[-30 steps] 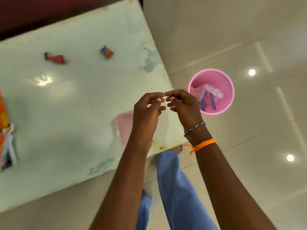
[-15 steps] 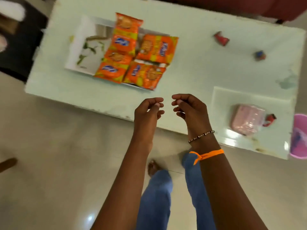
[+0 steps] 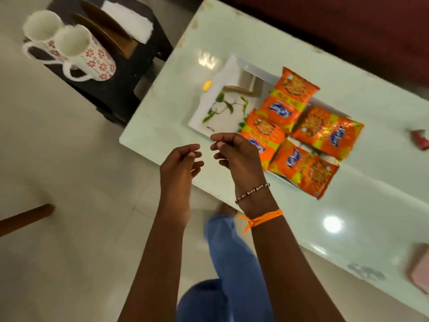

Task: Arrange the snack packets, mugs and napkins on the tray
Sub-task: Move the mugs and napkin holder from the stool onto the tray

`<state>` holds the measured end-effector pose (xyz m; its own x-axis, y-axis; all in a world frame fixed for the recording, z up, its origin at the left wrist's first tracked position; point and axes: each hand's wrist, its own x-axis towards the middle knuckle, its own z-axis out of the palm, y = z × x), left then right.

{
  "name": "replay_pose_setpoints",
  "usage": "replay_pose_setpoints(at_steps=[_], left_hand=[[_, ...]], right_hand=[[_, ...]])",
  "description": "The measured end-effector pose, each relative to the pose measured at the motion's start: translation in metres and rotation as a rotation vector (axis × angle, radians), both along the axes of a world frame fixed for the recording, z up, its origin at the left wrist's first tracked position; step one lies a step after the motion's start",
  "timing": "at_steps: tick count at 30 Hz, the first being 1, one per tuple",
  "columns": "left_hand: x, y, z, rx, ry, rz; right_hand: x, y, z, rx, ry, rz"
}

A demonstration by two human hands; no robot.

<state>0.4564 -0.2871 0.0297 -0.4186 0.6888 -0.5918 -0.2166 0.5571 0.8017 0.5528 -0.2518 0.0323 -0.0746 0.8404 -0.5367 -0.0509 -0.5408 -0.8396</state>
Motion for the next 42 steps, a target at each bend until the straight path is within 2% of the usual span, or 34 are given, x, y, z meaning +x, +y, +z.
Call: replay_pose_setpoints(at_steps=[10,17,22,24,30,34,42], left_hand=[[-0.133,0.072,-0.007,0.028,0.053,0.133],[-0.243,0.114,-0.019,0.034,0.011,0.269],[-0.322,0.15,-0.034,-0.017,0.131,0.366],[-0.346,0.164,-0.041,-0.047,0.205,0.315],[-0.381,0.19,-0.057,-0.089,0.357,-0.036],[-0.391,0.194,-0.063,-0.057,0.409,-0.121],[-0.383,0.179,-0.061,0.002,0.371,-0.15]], right_hand=[[-0.132,0.074,-0.003,-0.026,-0.031,0.119],[-0.231,0.111,-0.018,-0.071,-0.098,0.133],[-0.306,0.135,-0.04,-0.104,-0.205,0.165],[-0.329,0.14,-0.046,-0.114,-0.252,0.149],[-0.361,0.146,-0.06,-0.116,-0.45,-0.022],[-0.364,0.146,-0.063,-0.13,-0.475,-0.059],[-0.351,0.132,-0.057,-0.035,-0.547,-0.136]])
